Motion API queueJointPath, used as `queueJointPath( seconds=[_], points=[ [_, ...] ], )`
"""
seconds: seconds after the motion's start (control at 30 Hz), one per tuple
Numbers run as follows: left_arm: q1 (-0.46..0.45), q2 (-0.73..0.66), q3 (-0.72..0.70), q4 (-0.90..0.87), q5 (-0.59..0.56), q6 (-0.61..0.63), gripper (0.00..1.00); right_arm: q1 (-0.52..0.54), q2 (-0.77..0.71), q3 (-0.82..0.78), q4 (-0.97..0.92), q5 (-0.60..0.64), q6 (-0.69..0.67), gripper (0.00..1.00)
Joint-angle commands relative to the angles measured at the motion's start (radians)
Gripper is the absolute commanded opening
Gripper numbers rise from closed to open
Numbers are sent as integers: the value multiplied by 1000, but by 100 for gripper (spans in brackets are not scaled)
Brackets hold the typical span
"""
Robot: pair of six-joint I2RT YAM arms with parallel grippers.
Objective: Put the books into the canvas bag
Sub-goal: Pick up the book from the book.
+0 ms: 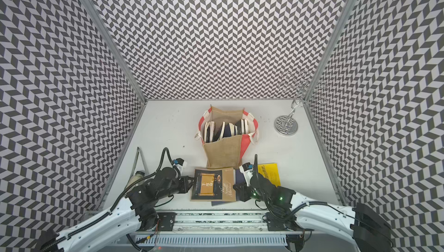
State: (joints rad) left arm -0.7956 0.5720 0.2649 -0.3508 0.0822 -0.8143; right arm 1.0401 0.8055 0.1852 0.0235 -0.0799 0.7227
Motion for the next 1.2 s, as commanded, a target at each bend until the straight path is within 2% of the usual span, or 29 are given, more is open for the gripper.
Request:
queueJointPath(
  seconds=[0.0,0.03,0.07,0.1,0.13,0.2,0.27,0.4,0.57,0.7,0.97,1.07,1.17],
  points=[
    [5,-53,112,86,60,29,0,-1,15,56,180,-70,-20,15],
    [12,-50,130,64,57,40,0,-7,13,53,178,-70,-25,23],
    [19,-41,154,39,57,53,0,-11,7,47,178,-68,-32,36],
    [20,-30,172,28,66,64,0,-20,-5,45,181,-64,-32,53],
    [20,-24,182,26,75,69,0,-32,-17,28,185,-66,-34,63],
    [20,-13,199,20,88,80,0,-64,-45,-14,210,-95,-32,78],
    [20,-12,210,11,88,91,0,-111,-69,-53,259,-156,-16,87],
    [21,-18,225,-7,73,89,0,-185,-80,-95,304,-239,26,92],
    [22,-39,238,-10,63,91,0,-193,-67,-133,358,-296,55,95],
    [22,-131,208,21,61,80,0,-193,-28,-167,445,-353,67,96],
    [21,-294,75,161,181,48,0,-231,53,-210,605,-391,29,99],
    [20,-311,63,177,222,43,0,-250,44,-209,653,-405,5,100],
    [19,-327,72,176,249,48,0,-290,34,-204,692,-472,1,99]
  ],
)
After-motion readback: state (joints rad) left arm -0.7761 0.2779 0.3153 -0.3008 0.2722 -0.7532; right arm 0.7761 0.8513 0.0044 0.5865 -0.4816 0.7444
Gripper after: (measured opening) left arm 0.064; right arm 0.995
